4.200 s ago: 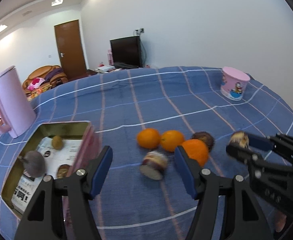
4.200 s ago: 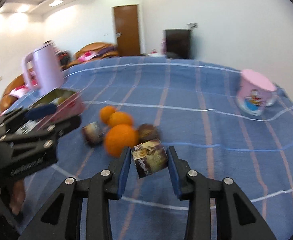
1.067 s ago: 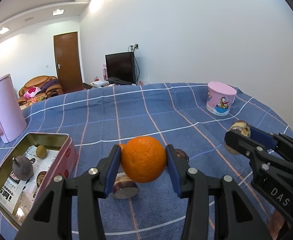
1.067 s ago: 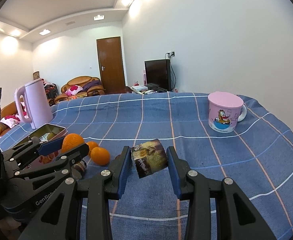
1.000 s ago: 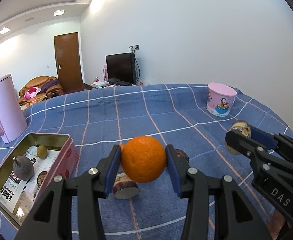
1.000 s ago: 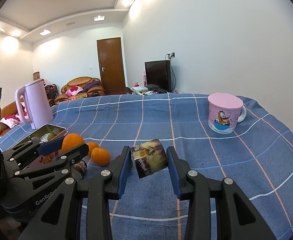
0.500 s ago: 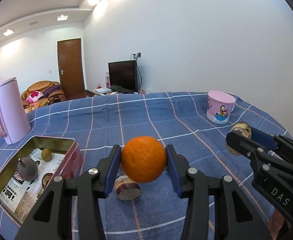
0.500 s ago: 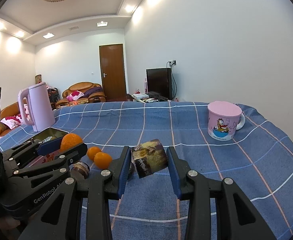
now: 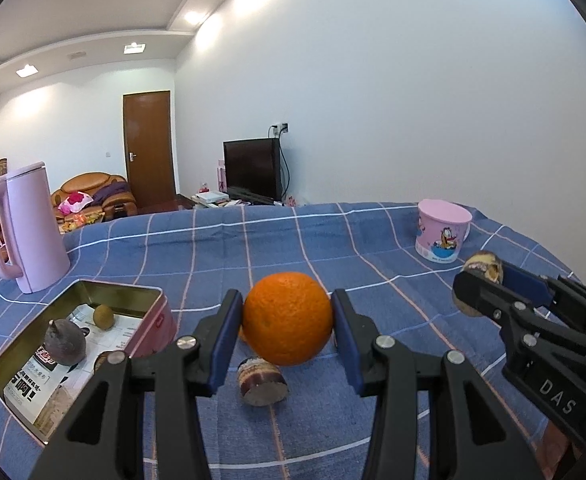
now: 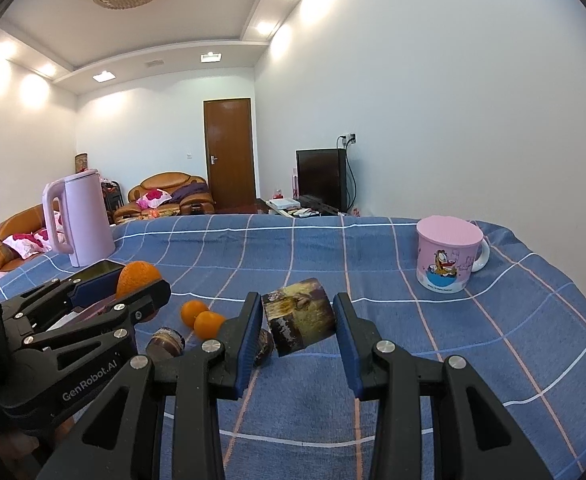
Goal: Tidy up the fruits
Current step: 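Lift both held fruits and carry them toward the pink tin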
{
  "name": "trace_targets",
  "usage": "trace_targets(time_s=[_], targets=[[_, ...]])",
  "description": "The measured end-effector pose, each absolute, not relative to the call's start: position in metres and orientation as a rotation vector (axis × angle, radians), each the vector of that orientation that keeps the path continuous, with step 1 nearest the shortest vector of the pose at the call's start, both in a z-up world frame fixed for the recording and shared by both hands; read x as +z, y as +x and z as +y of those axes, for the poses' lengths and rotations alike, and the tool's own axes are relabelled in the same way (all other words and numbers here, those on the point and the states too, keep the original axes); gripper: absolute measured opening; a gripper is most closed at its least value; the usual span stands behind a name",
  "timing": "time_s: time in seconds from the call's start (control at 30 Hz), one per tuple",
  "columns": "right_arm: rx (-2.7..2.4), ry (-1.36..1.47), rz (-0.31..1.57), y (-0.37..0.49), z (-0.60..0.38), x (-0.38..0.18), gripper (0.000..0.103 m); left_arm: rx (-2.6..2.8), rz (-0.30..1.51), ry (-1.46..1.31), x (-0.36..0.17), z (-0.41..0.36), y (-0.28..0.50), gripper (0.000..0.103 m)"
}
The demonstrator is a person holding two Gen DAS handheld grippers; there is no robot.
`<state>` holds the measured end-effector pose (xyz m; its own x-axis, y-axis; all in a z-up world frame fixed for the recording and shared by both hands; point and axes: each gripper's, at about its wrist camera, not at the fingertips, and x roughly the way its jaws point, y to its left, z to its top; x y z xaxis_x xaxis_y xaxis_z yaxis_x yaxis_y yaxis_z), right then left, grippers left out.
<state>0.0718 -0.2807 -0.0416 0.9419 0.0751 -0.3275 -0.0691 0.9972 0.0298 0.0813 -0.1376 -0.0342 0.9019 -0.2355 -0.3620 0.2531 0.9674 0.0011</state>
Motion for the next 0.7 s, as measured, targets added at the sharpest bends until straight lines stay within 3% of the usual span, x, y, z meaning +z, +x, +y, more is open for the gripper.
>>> trace_targets(time_s=[0.7], targets=[[0.096,-0.011,0.333,0.072,-0.272,-0.041,0.038,-0.201,0.362,0.009,-0.034,-0.117,0.078,0.047]])
